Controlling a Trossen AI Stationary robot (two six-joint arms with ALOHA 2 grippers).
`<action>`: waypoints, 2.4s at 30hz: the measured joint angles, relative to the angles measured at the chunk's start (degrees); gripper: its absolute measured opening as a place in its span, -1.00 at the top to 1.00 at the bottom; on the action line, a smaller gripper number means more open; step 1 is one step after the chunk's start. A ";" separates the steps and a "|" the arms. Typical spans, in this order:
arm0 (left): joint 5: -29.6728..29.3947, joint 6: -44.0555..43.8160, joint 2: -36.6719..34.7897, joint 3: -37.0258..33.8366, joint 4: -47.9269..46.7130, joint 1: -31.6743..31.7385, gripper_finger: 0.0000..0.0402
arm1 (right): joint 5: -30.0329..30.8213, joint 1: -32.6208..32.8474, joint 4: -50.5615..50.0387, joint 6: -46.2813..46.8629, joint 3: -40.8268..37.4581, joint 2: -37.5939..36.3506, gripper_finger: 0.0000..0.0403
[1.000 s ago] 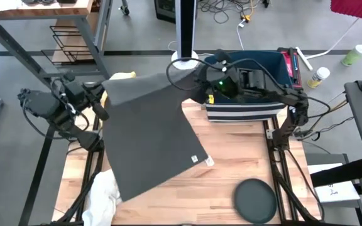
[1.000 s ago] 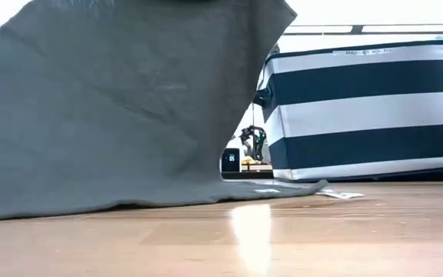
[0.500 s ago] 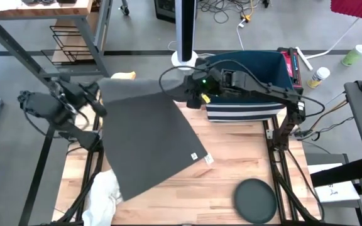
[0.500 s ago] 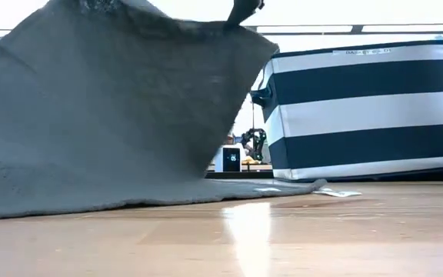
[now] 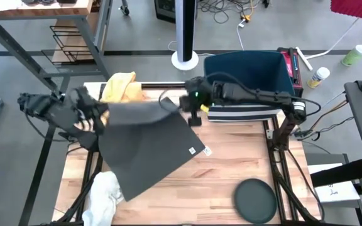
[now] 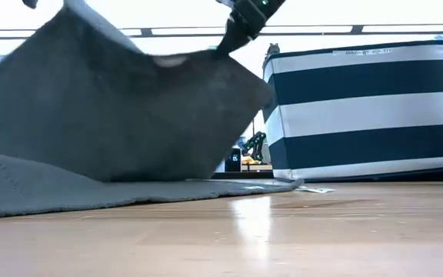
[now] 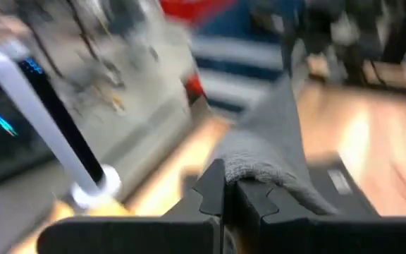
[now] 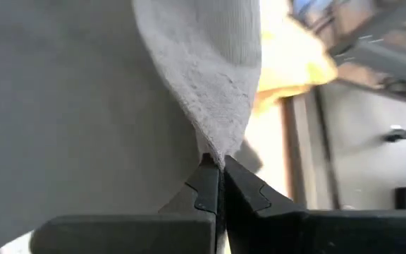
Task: Fold kitchen towel into neat rectangle
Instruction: Fold the gray towel
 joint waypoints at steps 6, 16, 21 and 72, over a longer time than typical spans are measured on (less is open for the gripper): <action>16.53 -7.93 2.07 -6.57 -0.51 0.00 1.00 | -0.17 5.43 5.94 3.28 -11.57 -0.05 1.00; 26.28 -13.14 5.20 -12.16 3.27 -0.04 1.00 | 4.09 9.08 16.70 7.67 -22.65 -1.25 1.00; 26.48 -6.32 5.28 -12.01 13.54 -0.04 1.00 | 7.83 12.08 16.64 6.09 -20.34 -7.22 1.00; -6.72 20.83 9.75 10.26 13.79 -4.81 1.00 | 31.04 12.95 -1.12 6.55 5.49 -18.98 1.00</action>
